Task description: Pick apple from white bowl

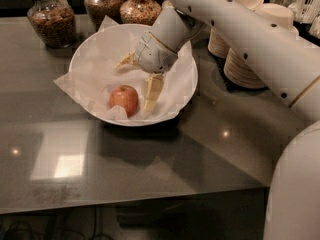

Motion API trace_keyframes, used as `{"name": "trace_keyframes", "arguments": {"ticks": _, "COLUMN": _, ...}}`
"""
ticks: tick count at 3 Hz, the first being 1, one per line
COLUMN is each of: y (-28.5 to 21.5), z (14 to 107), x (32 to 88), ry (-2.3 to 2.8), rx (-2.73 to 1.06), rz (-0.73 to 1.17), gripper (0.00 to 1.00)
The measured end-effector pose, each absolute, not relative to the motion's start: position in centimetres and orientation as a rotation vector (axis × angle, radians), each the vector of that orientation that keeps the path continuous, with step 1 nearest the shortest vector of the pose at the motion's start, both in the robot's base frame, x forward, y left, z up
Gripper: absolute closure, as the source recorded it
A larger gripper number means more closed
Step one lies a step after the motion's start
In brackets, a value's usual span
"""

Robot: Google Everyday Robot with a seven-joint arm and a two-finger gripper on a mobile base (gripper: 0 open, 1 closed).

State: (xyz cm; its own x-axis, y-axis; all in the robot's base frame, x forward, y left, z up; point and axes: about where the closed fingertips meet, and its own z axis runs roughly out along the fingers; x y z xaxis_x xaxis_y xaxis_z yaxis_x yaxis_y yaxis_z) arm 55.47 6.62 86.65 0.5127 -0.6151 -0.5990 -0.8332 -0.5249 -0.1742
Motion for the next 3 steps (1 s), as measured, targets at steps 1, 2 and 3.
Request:
{"name": "trace_keyframes", "arguments": {"ticks": 1, "y": 6.9, "z": 86.0, "x": 55.5, "ry": 1.165, "rx": -2.326, "rz": 0.667, "gripper": 0.17}}
{"name": "trace_keyframes", "arguments": {"ticks": 2, "y": 7.4, "z": 85.4, "x": 55.4, "ry": 1.142, "rx": -2.343, "rz": 0.685, "gripper": 0.17}}
{"name": "trace_keyframes", "arguments": {"ticks": 3, "y": 7.9, "z": 84.7, "x": 55.2, "ry": 1.123, "rx": -2.359, "rz": 0.709, "gripper": 0.17}}
